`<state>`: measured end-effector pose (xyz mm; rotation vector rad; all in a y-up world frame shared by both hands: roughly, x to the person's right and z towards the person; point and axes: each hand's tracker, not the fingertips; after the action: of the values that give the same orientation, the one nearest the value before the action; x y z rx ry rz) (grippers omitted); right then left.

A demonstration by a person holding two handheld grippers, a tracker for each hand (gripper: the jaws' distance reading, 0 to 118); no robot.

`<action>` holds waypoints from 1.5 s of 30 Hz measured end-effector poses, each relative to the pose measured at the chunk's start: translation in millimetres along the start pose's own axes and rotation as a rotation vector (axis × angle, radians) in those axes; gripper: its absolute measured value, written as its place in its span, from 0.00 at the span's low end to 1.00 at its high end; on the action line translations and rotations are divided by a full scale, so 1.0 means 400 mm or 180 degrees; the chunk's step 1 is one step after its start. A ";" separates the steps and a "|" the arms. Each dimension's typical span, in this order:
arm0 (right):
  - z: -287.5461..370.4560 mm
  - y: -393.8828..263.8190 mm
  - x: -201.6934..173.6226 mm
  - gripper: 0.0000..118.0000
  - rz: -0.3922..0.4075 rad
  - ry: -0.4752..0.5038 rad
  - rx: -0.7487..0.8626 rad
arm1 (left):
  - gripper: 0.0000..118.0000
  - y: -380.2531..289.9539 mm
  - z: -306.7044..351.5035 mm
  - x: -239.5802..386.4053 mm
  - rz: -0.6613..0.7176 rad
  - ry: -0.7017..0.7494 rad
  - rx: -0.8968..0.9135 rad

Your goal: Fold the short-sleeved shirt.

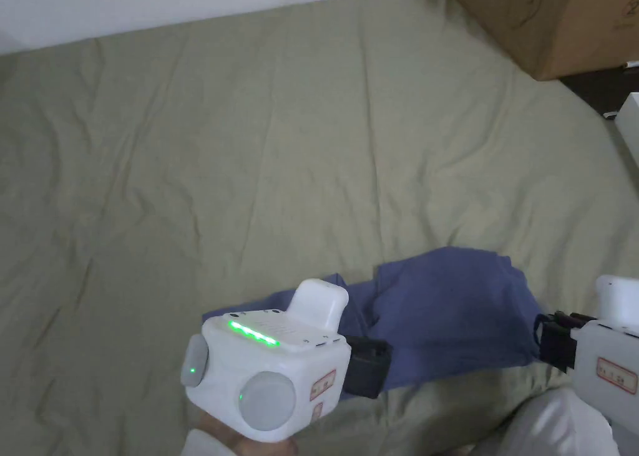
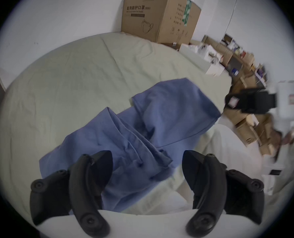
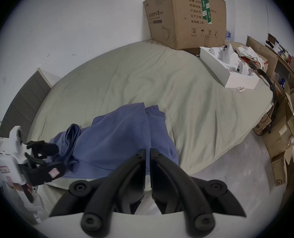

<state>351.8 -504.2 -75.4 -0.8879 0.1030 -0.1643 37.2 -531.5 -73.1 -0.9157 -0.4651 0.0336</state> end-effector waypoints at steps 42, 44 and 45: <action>-0.004 0.009 -0.146 0.04 0.0491 0.0257 -0.0055 | 0.96 -0.330 0.177 -0.444 0.3149 -0.0766 0.0692; -0.004 0.008 -0.170 0.04 0.0557 0.0263 -0.0101 | 0.91 -0.363 0.135 -0.460 0.3328 -0.0930 0.0609; -0.005 0.006 -0.180 0.04 0.0594 0.0271 -0.0119 | 0.90 -0.375 0.115 -0.465 0.3395 -0.1072 0.0637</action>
<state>281.0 -490.9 -77.2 -0.9037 0.2679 -0.0261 -173.6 -630.5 -3.2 -0.8723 -0.2280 1.1977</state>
